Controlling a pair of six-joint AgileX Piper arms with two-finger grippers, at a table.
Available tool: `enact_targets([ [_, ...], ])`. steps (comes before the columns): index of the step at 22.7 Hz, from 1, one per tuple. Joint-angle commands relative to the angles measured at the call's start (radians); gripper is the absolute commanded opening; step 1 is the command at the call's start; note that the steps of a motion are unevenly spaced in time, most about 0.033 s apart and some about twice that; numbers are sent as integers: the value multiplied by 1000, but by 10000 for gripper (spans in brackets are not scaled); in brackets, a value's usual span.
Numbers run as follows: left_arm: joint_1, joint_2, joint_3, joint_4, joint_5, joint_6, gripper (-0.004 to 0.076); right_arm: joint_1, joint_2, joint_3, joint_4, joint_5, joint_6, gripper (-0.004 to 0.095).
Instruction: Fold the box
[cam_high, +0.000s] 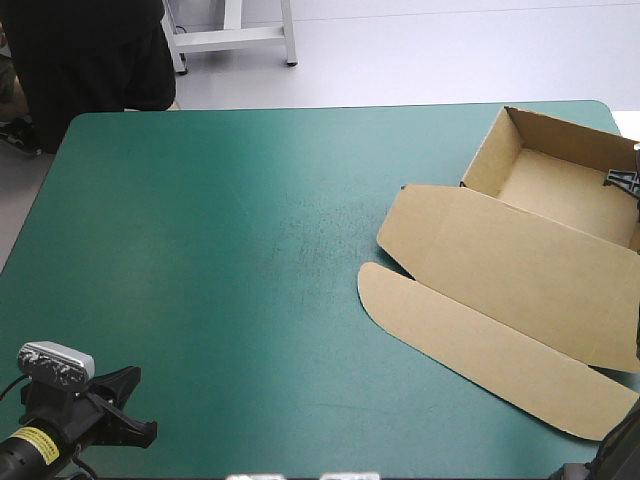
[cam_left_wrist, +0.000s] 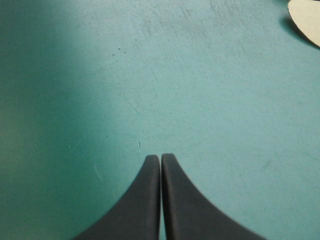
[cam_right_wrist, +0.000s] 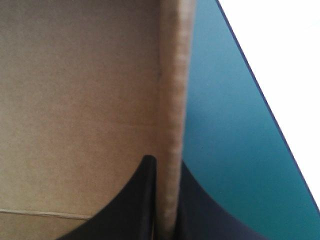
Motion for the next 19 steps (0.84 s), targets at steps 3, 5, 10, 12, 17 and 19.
enact_targets([
  [3, -1, 11, -25, -3, -66, -9, -10, -21, -54, -32, -6, 33, -42, 248],
  [5, -1, 11, -25, -1, -66, -9, -10, -25, -63, -32, -8, 33, -50, 427],
  [10, -1, 11, -25, 3, -66, -9, -10, -27, -113, -32, -61, 33, -50, 775],
  [12, -1, 11, -25, 4, -66, -9, -10, -27, -158, -32, -53, 33, -50, 764],
  [17, -1, 11, -25, 23, -66, -9, -10, -25, -333, 35, 174, 33, -140, 723],
  [19, -1, 11, -25, 23, -69, -9, -10, -25, -409, 128, 232, 33, -175, 512],
])
